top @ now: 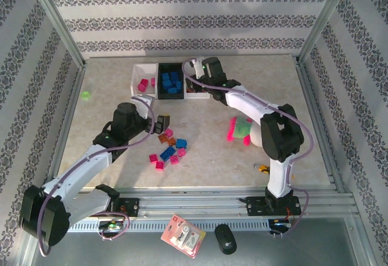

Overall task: Sort the legos into containers by color
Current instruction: Place the lego in the container.

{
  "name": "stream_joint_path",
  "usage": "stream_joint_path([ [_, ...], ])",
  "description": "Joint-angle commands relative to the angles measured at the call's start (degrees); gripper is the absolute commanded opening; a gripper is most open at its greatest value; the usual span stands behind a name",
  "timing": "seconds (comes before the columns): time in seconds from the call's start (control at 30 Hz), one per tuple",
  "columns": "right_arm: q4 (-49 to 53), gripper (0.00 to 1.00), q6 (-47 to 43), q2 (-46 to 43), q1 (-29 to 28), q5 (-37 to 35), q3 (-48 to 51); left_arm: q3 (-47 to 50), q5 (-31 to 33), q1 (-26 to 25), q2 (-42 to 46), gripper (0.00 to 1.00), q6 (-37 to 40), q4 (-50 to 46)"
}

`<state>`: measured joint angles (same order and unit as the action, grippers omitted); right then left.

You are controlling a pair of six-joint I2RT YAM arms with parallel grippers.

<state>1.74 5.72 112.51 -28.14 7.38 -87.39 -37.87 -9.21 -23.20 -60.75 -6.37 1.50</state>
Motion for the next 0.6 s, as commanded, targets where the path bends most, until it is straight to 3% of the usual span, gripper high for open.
stream_joint_path([
  [0.0,-3.02,0.11,3.05,5.82,2.41,-1.47,-4.29,0.54,0.24,-2.21,-2.57,0.99,-1.49,8.82],
  [0.17,-4.21,0.15,5.53,12.47,4.50,-0.66,-9.48,0.60,0.68,-2.94,-3.94,0.99,-1.10,9.27],
  [0.27,-3.76,0.24,5.64,15.35,4.86,-1.06,-12.32,0.70,1.03,-2.94,-3.66,0.99,-0.85,8.67],
  [0.4,-4.11,0.50,5.13,15.03,5.11,-0.91,-12.04,0.78,1.39,-2.98,-2.91,0.99,-0.31,7.42],
  [0.5,-4.54,0.75,3.21,11.69,5.11,-0.48,-9.64,0.90,2.04,-2.91,-1.85,0.99,0.43,6.07],
  [0.57,-4.21,0.83,2.13,8.63,5.11,0.65,-7.58,0.79,2.82,-2.96,-1.05,0.99,0.97,4.66],
])
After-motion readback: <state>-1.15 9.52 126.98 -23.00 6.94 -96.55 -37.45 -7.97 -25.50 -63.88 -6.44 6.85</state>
